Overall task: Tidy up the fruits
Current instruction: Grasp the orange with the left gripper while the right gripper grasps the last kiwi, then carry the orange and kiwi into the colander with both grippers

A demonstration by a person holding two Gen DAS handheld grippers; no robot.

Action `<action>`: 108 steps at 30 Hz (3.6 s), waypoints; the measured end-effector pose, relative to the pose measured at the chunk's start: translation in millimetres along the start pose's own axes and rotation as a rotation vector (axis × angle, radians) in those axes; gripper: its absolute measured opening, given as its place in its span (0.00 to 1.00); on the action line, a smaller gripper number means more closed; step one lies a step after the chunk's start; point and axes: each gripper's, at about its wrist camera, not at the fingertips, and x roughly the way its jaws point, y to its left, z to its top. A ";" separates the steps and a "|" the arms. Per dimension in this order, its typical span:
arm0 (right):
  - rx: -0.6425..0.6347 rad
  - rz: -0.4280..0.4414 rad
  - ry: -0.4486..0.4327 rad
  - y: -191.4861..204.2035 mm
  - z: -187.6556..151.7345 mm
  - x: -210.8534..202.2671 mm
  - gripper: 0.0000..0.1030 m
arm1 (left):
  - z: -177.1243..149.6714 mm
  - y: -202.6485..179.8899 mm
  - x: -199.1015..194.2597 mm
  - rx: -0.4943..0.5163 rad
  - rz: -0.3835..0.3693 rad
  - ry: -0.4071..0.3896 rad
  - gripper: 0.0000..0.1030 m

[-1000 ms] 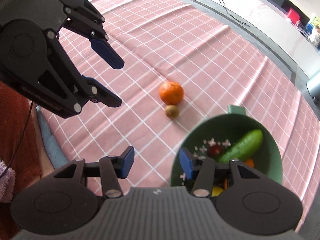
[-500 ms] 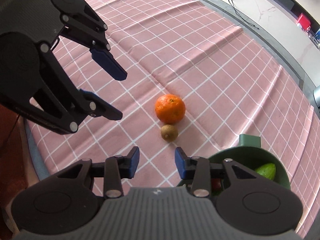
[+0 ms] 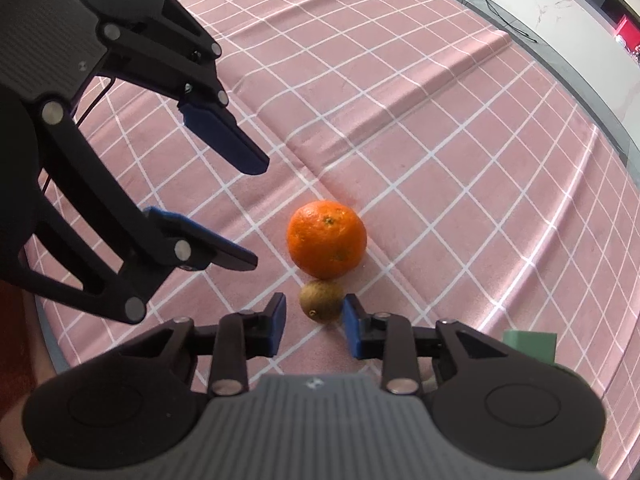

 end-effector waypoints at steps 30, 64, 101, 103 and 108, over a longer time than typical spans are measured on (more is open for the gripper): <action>-0.094 0.013 0.077 -1.2 1.0 9.8 0.21 | 23.7 -11.7 46.7 0.065 -0.017 0.097 0.48; -0.003 -0.075 -0.129 55.3 -84.3 -117.8 0.21 | -16.4 -84.4 -65.0 0.107 0.207 0.095 0.46; 0.239 -0.100 -0.167 -49.1 -167.8 -111.8 0.21 | 79.5 -154.9 52.1 0.247 0.082 0.228 0.47; 0.234 -0.084 -0.170 -50.3 -166.8 -109.9 0.21 | 77.3 -154.4 53.6 0.280 0.080 0.230 0.49; 0.214 -0.054 -0.167 -49.4 -162.7 -103.5 0.21 | 70.1 -156.5 50.9 0.326 0.082 0.207 0.54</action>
